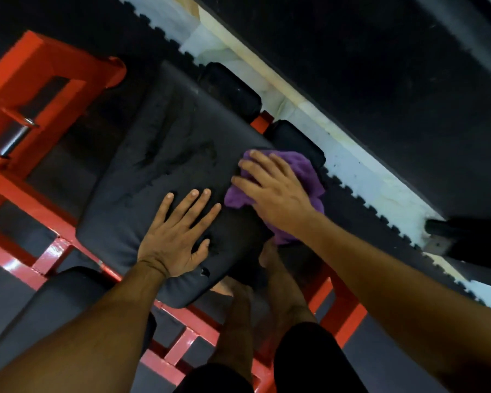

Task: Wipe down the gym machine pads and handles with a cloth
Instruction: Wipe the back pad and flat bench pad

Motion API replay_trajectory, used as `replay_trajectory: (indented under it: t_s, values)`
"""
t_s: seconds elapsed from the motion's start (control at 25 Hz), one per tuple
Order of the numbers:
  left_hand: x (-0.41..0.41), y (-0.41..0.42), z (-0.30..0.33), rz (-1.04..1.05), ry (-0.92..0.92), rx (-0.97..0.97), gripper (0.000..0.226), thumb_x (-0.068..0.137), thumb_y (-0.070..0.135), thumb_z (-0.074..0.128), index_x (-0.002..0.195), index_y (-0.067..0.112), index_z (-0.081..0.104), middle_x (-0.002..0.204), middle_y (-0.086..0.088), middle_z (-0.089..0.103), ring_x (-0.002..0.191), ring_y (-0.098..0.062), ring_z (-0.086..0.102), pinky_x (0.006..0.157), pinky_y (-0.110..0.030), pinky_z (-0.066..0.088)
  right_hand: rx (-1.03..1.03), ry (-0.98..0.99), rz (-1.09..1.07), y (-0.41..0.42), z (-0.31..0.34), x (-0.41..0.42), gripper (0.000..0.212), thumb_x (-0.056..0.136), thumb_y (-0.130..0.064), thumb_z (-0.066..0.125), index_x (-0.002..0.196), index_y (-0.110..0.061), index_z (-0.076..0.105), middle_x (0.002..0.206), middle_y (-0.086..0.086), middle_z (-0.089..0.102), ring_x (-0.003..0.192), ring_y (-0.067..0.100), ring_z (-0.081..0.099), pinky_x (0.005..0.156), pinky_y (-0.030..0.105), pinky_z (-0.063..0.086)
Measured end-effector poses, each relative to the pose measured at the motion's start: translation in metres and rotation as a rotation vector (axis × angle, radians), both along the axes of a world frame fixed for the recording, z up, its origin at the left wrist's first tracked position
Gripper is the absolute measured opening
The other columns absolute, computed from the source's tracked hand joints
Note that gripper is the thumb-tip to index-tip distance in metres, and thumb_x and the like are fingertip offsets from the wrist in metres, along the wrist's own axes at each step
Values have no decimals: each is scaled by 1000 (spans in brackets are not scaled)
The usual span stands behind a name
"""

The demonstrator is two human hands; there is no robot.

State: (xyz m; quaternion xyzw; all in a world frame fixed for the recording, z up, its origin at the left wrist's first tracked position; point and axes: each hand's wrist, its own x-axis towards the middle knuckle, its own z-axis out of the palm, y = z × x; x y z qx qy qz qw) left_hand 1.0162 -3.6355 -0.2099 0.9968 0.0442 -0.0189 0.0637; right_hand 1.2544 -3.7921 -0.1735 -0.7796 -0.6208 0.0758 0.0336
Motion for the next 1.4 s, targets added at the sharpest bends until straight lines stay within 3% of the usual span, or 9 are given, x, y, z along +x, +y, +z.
replay_trajectory:
  t_s: [0.16,0.4,0.64,0.84,0.92,1.0,1.08,1.16,1.4]
  values:
    - [1,-2,2,10,4,-1,75,92,46,44,161,23,32,170,-9,22,156,-28,22,124,-62,18,102,116,-478,-52,3,14,49,91,-21,60,139,-19,54,150,13,43,138,35,40,101,57,47]
    - [-1,-2,-2,24,-21,-24,72,96,48,37,162,21,29,169,-9,26,155,-29,27,124,-61,18,167,186,-46,10,-6,-48,41,83,-10,56,122,-18,70,135,11,60,133,34,48,109,48,37]
    - [0,-2,-2,28,-10,-9,73,96,48,38,163,22,27,171,-6,20,157,-27,21,125,-60,17,190,220,-446,-43,2,-2,48,81,-6,62,128,-16,65,142,9,53,137,31,40,106,56,43]
    - [-1,-3,2,22,71,-17,84,91,51,43,165,23,15,172,-4,14,159,-23,11,125,-59,17,203,383,-92,5,9,-25,54,71,0,76,122,-16,69,138,9,55,131,26,45,111,37,38]
    - [4,-4,13,169,84,-25,89,90,51,47,166,22,9,172,-7,13,160,-24,7,123,-60,19,173,488,-152,27,33,7,62,69,-1,81,124,-21,62,145,7,42,125,21,50,95,30,54]
    - [19,-3,23,638,36,-58,83,94,50,43,165,18,14,172,-9,12,160,-25,6,126,-59,11,148,480,-120,20,39,37,65,67,-7,86,121,-21,53,147,7,34,123,19,52,80,26,60]
    - [37,0,26,1022,39,-58,74,100,49,34,165,15,19,173,-7,10,160,-22,6,127,-58,6,72,352,20,6,28,50,64,69,-16,86,123,-21,52,150,12,36,133,31,48,89,43,60]
    - [40,-1,16,1061,40,-57,73,100,47,33,164,15,20,173,-5,9,160,-21,6,127,-58,8,48,223,151,4,9,50,61,73,-23,83,125,-23,52,148,16,41,143,38,35,105,61,45]
    - [35,-2,7,1032,5,-66,78,93,42,40,163,12,25,172,-8,15,159,-25,12,127,-57,8,215,189,149,197,-7,40,42,86,-23,67,127,-19,60,139,16,47,129,38,46,106,58,44]
